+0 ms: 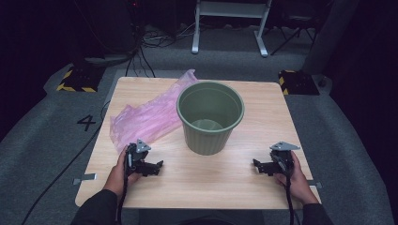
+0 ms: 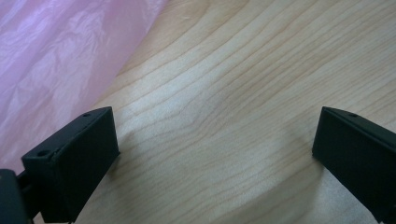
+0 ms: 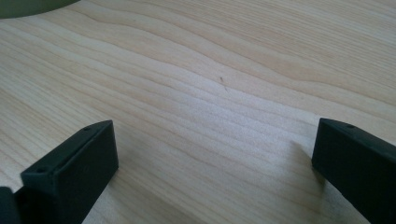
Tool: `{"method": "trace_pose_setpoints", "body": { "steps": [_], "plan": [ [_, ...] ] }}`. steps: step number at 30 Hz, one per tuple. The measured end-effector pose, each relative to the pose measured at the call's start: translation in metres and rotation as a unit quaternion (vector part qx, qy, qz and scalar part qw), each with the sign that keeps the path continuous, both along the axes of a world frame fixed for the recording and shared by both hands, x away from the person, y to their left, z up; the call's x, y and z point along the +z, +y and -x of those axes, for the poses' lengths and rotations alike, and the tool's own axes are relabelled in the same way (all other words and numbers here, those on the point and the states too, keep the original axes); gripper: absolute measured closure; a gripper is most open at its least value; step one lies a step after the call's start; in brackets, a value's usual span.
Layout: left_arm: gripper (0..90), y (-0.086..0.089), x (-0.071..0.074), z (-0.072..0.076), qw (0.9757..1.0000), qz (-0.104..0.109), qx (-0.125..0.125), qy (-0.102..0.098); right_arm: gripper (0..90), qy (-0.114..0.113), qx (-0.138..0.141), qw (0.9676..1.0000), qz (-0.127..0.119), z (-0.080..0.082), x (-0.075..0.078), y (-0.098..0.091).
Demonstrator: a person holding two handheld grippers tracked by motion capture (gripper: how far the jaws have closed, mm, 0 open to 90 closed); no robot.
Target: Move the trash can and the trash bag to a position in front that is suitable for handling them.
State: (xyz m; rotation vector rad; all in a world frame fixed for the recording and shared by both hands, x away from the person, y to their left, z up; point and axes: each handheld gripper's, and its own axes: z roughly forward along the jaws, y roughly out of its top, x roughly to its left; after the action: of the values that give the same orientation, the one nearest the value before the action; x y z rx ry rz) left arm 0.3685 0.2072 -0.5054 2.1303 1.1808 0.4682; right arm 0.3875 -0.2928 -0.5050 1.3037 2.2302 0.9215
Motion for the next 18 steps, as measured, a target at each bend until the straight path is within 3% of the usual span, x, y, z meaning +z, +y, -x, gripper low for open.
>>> {"method": "trace_pose_setpoints", "body": {
  "steps": [6, 9, 10, 12, 13, 18],
  "plan": [
    [0.2, 0.001, 0.000, 0.004, 1.0000, 0.000, -0.009, 0.001, 1.9, 0.002, 0.044, 0.9990, 0.002, -0.001, 0.001, 0.000],
    [0.2, 0.002, 0.000, 0.009, 0.9997, -0.001, -0.025, 0.001, 5.4, 0.002, 0.048, 0.9989, 0.004, -0.001, 0.002, -0.001],
    [0.2, 0.005, 0.000, 0.012, 0.9989, -0.003, -0.047, 0.001, 18.3, -0.010, 0.053, 0.9985, 0.002, 0.000, 0.004, -0.001],
    [0.2, 0.005, 0.000, 0.013, 0.9988, -0.001, -0.049, 0.001, 19.6, -0.014, 0.060, 0.9981, 0.003, 0.001, 0.005, -0.001],
    [0.3, 0.005, 0.000, 0.014, 0.9987, -0.002, -0.052, 0.002, 16.2, -0.027, 0.065, 0.9975, 0.009, 0.003, 0.009, 0.000],
    [0.3, 0.006, 0.000, 0.017, 0.9984, -0.001, -0.056, 0.002, 17.8, -0.038, 0.094, 0.9948, -0.012, 0.005, 0.019, 0.002]
  ]
}}
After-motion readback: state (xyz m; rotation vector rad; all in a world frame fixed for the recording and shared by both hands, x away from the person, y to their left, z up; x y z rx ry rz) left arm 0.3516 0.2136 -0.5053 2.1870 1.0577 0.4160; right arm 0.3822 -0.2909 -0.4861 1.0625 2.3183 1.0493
